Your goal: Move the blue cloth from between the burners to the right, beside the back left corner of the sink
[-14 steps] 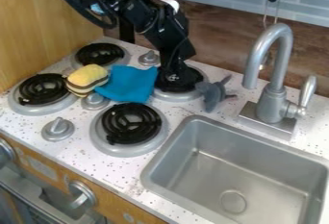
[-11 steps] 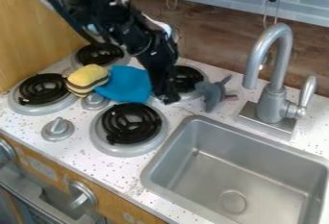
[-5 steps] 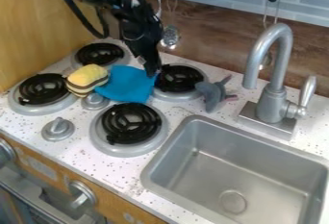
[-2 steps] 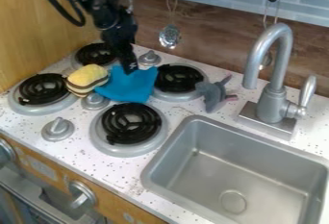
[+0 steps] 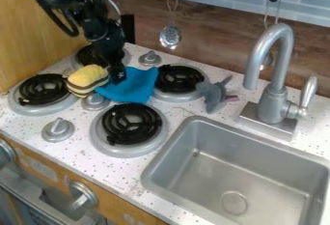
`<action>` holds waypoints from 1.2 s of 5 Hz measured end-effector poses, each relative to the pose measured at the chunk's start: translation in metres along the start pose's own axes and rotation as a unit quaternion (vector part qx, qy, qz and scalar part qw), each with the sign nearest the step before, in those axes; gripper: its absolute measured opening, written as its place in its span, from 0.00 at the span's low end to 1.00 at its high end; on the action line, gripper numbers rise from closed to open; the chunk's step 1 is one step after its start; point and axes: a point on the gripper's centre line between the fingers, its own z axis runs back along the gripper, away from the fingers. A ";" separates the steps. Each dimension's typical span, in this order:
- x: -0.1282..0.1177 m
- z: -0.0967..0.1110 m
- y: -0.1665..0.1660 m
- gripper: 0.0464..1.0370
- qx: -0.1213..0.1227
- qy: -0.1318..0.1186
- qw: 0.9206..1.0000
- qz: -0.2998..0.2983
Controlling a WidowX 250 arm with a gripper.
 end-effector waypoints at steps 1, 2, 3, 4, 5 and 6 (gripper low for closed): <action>-0.002 -0.033 -0.013 0.97 -0.026 -0.025 0.999 0.007; 0.004 -0.040 -0.020 0.97 -0.028 -0.040 0.999 0.014; 0.012 -0.044 -0.035 0.97 -0.022 -0.049 0.999 0.007; 0.025 -0.042 -0.053 0.97 -0.034 -0.060 0.998 -0.009; 0.044 -0.034 -0.090 0.97 -0.062 -0.076 0.994 -0.038; 0.058 -0.029 -0.116 0.97 -0.076 -0.086 0.991 -0.075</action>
